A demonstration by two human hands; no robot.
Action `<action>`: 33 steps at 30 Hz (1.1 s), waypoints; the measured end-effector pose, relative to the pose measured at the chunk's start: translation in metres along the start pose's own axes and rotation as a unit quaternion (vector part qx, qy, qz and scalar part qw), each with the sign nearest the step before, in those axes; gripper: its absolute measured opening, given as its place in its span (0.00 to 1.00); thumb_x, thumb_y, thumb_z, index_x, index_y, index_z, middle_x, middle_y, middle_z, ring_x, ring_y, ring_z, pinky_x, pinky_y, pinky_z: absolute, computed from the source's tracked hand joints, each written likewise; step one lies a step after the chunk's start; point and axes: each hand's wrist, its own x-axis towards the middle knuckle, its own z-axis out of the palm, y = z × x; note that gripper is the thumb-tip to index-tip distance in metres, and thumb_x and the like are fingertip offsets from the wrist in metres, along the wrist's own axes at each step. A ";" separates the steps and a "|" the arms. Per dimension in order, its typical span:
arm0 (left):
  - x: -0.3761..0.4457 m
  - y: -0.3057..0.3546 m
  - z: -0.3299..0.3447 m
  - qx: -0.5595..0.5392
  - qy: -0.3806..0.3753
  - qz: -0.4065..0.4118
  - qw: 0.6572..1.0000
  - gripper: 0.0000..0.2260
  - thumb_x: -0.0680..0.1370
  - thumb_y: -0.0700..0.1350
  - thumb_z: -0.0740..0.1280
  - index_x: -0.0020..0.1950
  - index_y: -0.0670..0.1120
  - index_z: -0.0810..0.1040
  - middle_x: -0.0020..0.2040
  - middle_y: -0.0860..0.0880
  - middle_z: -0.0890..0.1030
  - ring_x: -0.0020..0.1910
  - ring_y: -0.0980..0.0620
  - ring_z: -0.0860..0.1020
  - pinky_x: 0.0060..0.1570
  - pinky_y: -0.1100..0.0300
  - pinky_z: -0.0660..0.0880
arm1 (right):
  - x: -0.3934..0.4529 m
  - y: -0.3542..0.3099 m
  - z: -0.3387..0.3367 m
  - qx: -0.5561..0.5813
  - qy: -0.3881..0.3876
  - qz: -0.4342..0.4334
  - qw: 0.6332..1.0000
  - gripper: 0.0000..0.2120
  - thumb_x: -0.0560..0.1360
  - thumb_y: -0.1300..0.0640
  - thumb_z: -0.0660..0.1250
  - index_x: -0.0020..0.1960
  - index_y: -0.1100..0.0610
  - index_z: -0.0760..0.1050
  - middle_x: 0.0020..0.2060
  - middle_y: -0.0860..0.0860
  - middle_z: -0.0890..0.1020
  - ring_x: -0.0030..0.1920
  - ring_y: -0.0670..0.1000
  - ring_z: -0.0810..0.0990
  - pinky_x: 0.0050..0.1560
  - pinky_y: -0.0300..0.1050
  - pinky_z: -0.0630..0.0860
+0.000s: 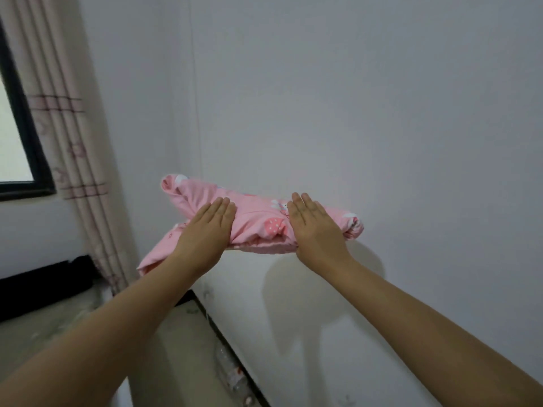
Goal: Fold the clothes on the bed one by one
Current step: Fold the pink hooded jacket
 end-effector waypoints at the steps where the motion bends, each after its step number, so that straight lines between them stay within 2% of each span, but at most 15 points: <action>1: 0.002 -0.006 0.005 0.010 -0.011 -0.007 1.000 0.29 0.77 0.34 0.51 0.75 0.39 0.40 0.76 0.41 0.43 0.76 0.46 0.44 0.71 0.59 0.37 | 0.006 -0.002 0.012 0.021 -0.010 -0.003 1.000 0.30 0.45 0.71 0.76 0.48 0.73 0.79 0.47 0.66 0.82 0.48 0.64 0.82 0.42 0.59 0.78; 7: 0.018 -0.035 0.038 0.015 0.009 -0.070 0.997 0.29 0.74 0.30 0.56 0.73 0.33 0.49 0.74 0.34 0.51 0.74 0.38 0.53 0.73 0.51 0.47 | 0.046 -0.012 0.084 0.117 -0.025 -0.053 0.991 0.30 0.47 0.70 0.78 0.49 0.73 0.78 0.47 0.68 0.81 0.47 0.66 0.81 0.41 0.61 0.78; 10: 0.015 -0.052 0.057 0.061 -0.049 -0.106 0.991 0.29 0.73 0.31 0.60 0.72 0.31 0.54 0.73 0.33 0.56 0.72 0.36 0.57 0.72 0.50 0.51 | 0.061 -0.031 0.121 0.158 -0.029 -0.084 0.984 0.31 0.46 0.71 0.77 0.49 0.74 0.78 0.48 0.68 0.81 0.47 0.67 0.81 0.42 0.62 0.77; 12: 0.011 -0.065 0.070 0.088 -0.071 -0.118 0.986 0.32 0.58 0.30 0.74 0.61 0.27 0.71 0.60 0.28 0.73 0.59 0.33 0.74 0.58 0.45 0.72 | 0.069 -0.049 0.147 0.183 -0.034 -0.101 0.977 0.31 0.46 0.70 0.78 0.49 0.73 0.78 0.48 0.68 0.81 0.47 0.66 0.81 0.42 0.61 0.78; 14: 0.009 -0.080 0.082 0.112 -0.061 -0.114 0.985 0.33 0.45 0.29 0.77 0.49 0.27 0.78 0.48 0.31 0.80 0.46 0.35 0.81 0.40 0.43 0.77 | 0.078 -0.069 0.172 0.207 -0.048 -0.119 0.970 0.31 0.47 0.69 0.79 0.50 0.73 0.78 0.48 0.68 0.81 0.47 0.66 0.82 0.42 0.61 0.78; 16: 0.007 -0.099 0.100 0.103 -0.091 -0.147 0.980 0.33 0.59 0.31 0.74 0.61 0.26 0.69 0.60 0.28 0.73 0.59 0.33 0.74 0.57 0.46 0.72 | 0.091 -0.091 0.194 0.235 -0.073 -0.138 0.960 0.32 0.47 0.68 0.80 0.50 0.73 0.78 0.47 0.67 0.81 0.47 0.66 0.82 0.41 0.61 0.78; 17: 0.003 -0.114 0.115 0.098 -0.113 -0.176 0.973 0.30 0.71 0.34 0.66 0.70 0.28 0.58 0.70 0.30 0.62 0.69 0.36 0.64 0.69 0.50 0.61 | 0.099 -0.103 0.205 0.242 -0.080 -0.150 0.955 0.33 0.46 0.68 0.80 0.50 0.73 0.78 0.47 0.67 0.81 0.46 0.66 0.82 0.41 0.61 0.78; 18: -0.001 -0.130 0.129 0.097 -0.131 -0.198 0.967 0.27 0.77 0.36 0.57 0.74 0.33 0.49 0.74 0.35 0.53 0.74 0.41 0.55 0.72 0.54 0.49 | 0.108 -0.115 0.217 0.248 -0.086 -0.162 0.951 0.33 0.45 0.69 0.80 0.50 0.74 0.78 0.46 0.67 0.82 0.46 0.66 0.82 0.40 0.61 0.78; 20: 0.000 -0.163 0.155 0.085 -0.153 -0.233 0.957 0.25 0.80 0.37 0.50 0.75 0.38 0.44 0.76 0.40 0.47 0.75 0.46 0.48 0.72 0.56 0.42 | 0.130 -0.142 0.246 0.264 -0.098 -0.182 0.942 0.34 0.44 0.68 0.80 0.49 0.74 0.77 0.46 0.68 0.82 0.45 0.66 0.82 0.39 0.61 0.78; 23: 0.004 -0.218 0.189 0.101 -0.165 -0.248 0.949 0.25 0.79 0.36 0.50 0.75 0.37 0.44 0.76 0.39 0.47 0.75 0.45 0.48 0.72 0.56 0.42 | 0.177 -0.189 0.293 0.288 -0.123 -0.195 0.929 0.34 0.60 0.67 0.76 0.62 0.75 0.68 0.59 0.72 0.73 0.59 0.69 0.74 0.58 0.61 0.72; 25: 0.010 -0.259 0.212 0.116 -0.193 -0.250 0.942 0.26 0.79 0.35 0.50 0.74 0.36 0.44 0.76 0.39 0.46 0.75 0.44 0.48 0.72 0.56 0.42 | 0.208 -0.221 0.329 0.292 -0.156 -0.225 0.916 0.32 0.75 0.62 0.62 0.73 0.68 0.51 0.72 0.66 0.56 0.73 0.61 0.56 0.73 0.50 0.52; 27: 0.015 -0.299 0.230 0.108 -0.204 -0.281 0.932 0.26 0.78 0.34 0.52 0.74 0.35 0.46 0.75 0.37 0.49 0.75 0.43 0.50 0.72 0.55 0.45 | 0.238 -0.252 0.362 0.321 -0.180 -0.226 0.902 0.30 0.78 0.59 0.56 0.74 0.64 0.45 0.74 0.61 0.50 0.75 0.56 0.51 0.74 0.45 0.45; 30: 0.032 -0.346 0.260 0.092 -0.142 -0.252 0.953 0.28 0.67 0.29 0.69 0.65 0.26 0.65 0.64 0.27 0.68 0.63 0.33 0.71 0.62 0.47 0.69 | 0.270 -0.291 0.406 0.336 -0.169 -0.228 0.898 0.30 0.78 0.60 0.56 0.74 0.65 0.47 0.74 0.61 0.52 0.75 0.56 0.51 0.74 0.45 0.44; 31: 0.034 -0.362 0.272 0.092 -0.140 -0.251 0.953 0.28 0.66 0.29 0.69 0.65 0.26 0.66 0.64 0.27 0.68 0.63 0.33 0.71 0.62 0.47 0.69 | 0.278 -0.303 0.420 0.341 -0.169 -0.230 0.896 0.30 0.77 0.60 0.57 0.74 0.65 0.48 0.74 0.61 0.53 0.75 0.56 0.52 0.74 0.45 0.44; 33: 0.029 -0.388 0.304 0.102 -0.190 -0.263 0.940 0.28 0.74 0.31 0.58 0.73 0.32 0.52 0.73 0.33 0.55 0.73 0.39 0.56 0.72 0.52 0.52 | 0.291 -0.328 0.451 0.339 -0.185 -0.240 0.890 0.30 0.77 0.59 0.58 0.74 0.65 0.49 0.74 0.61 0.53 0.75 0.55 0.52 0.74 0.44 0.45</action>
